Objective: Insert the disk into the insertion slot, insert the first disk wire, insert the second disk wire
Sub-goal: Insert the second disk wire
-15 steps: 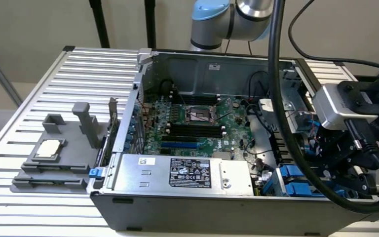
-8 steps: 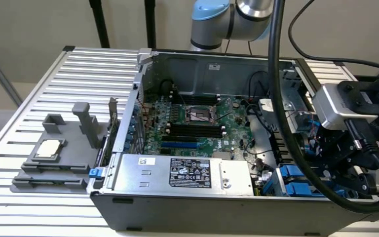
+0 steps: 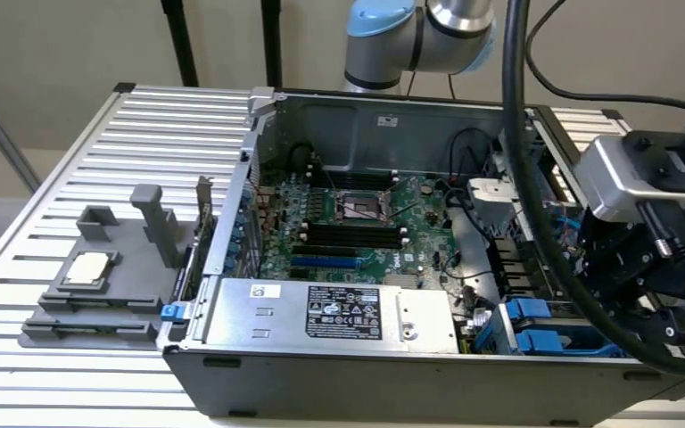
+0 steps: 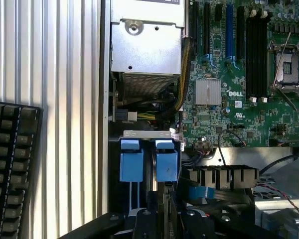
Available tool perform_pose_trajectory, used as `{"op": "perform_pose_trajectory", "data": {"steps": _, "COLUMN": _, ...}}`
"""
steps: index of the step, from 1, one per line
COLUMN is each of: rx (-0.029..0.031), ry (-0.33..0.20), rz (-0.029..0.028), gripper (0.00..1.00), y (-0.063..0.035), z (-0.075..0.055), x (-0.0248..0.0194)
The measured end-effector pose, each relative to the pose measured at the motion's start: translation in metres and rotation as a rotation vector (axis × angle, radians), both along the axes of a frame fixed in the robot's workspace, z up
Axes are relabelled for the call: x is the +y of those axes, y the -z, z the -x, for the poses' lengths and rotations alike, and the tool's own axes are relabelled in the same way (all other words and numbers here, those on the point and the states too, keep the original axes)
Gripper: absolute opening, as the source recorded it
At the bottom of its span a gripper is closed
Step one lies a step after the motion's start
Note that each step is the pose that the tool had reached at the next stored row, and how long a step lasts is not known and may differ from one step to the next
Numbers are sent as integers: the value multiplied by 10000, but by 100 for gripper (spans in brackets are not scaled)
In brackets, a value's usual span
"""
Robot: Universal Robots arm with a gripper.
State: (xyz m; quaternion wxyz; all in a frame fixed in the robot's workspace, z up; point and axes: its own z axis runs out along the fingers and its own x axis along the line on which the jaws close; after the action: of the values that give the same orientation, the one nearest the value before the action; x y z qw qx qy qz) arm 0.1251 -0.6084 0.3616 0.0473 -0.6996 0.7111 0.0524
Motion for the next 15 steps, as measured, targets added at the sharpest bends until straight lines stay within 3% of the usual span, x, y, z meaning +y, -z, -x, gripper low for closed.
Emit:
{"op": "perform_pose_trajectory", "data": {"steps": 1, "rx": 10, "ry": 0, "rz": 2, "gripper": 25, "y": -92, "z": -5, "x": -2}}
{"op": "perform_pose_trajectory", "data": {"steps": 8, "rx": 25, "ry": 1, "rz": 2, "gripper": 25, "y": -408, "z": -21, "x": -9}}
{"op": "perform_pose_trajectory", "data": {"steps": 12, "rx": 27, "ry": -1, "rz": 2, "gripper": 25, "y": -409, "z": -22, "x": -7}}
{"op": "perform_pose_trajectory", "data": {"steps": 15, "rx": 27, "ry": 7, "rz": 5, "gripper": 25, "y": -365, "z": -22, "x": 44}}
